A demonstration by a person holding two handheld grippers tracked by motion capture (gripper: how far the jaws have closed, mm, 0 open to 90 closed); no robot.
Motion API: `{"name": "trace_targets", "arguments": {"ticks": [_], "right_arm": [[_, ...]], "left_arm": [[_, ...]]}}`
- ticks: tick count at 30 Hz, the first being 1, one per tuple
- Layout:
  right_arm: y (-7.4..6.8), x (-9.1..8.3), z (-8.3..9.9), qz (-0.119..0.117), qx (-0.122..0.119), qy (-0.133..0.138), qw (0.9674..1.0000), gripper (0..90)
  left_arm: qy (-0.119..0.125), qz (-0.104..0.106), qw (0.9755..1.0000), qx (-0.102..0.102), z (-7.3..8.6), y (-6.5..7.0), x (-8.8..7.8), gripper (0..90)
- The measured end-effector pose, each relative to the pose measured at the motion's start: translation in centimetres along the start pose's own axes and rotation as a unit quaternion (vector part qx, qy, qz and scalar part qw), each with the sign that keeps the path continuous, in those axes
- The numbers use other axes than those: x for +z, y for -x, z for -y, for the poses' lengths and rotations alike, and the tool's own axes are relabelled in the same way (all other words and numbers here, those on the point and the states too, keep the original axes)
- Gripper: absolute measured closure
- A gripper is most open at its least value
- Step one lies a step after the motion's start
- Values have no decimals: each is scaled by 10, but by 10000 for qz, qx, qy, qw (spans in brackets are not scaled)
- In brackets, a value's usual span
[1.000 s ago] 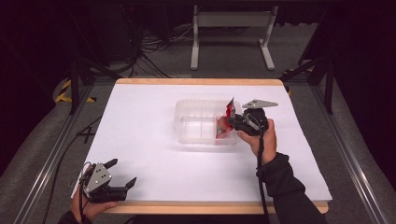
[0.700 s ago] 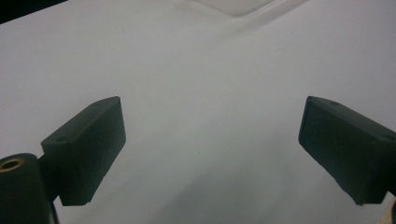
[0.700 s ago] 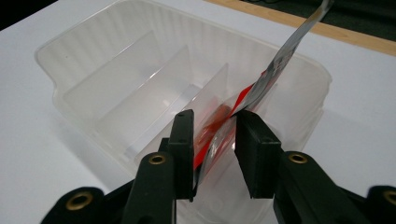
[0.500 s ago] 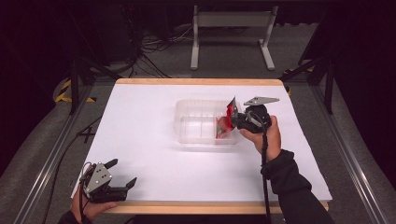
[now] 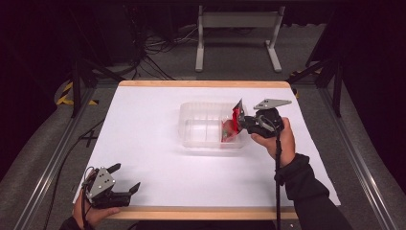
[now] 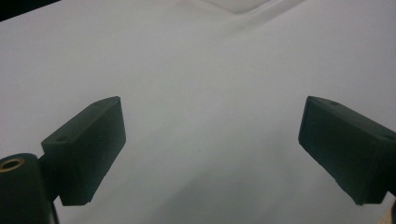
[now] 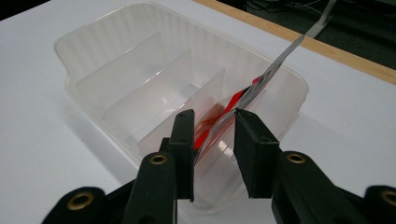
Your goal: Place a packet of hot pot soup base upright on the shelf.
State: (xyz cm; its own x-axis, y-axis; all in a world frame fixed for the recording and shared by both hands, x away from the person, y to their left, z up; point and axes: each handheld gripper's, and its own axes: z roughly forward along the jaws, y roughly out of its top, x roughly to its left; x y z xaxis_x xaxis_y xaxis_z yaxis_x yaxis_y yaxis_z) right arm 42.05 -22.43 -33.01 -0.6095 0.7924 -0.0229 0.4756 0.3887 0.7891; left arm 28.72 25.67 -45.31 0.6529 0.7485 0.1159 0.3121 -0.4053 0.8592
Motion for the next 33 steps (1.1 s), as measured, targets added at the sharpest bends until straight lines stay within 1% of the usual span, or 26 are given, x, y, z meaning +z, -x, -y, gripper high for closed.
{"name": "trace_targets", "arguments": {"ticks": [1, 4, 5, 11, 16, 20, 27, 29, 33], "right_arm": [[-1, -4, -1, -21, -69, 16, 10000, 700], [-2, -8, -2, -29, -169, -13, 9999, 711], [-2, -9, -2, -2, -217, -9, 9998, 714], [-5, -16, -4, -33, -317, -5, 9995, 726], [-7, -20, -3, -29, -385, 23, 9993, 728], [-10, -24, -3, -20, -495, 9, 9988, 732], [-13, -27, 4, -41, -607, -12, 9981, 731], [-13, -28, 7, -31, -637, 13, 9980, 730], [-13, -33, 10, -95, -671, 64, 9977, 726]], "left_arm": [[-5, 0, 10000, -2, 0, 0, 0, 80], [-18, 4, 10000, 10, 0, 0, 1, 81], [-25, 4, 10000, 9, 0, 0, 1, 81], [-17, -38, 10000, 12, 0, 0, 0, 82], [-16, -25, 10000, 0, 0, 0, 0, 83], [-20, -32, 10000, 14, 0, 1, 0, 83], [-25, -27, 10000, 12, 0, 1, 0, 83], [-27, -23, 10000, 16, 0, 1, 0, 83], [-51, -33, 10000, 37, 0, 1, 1, 83]]}}
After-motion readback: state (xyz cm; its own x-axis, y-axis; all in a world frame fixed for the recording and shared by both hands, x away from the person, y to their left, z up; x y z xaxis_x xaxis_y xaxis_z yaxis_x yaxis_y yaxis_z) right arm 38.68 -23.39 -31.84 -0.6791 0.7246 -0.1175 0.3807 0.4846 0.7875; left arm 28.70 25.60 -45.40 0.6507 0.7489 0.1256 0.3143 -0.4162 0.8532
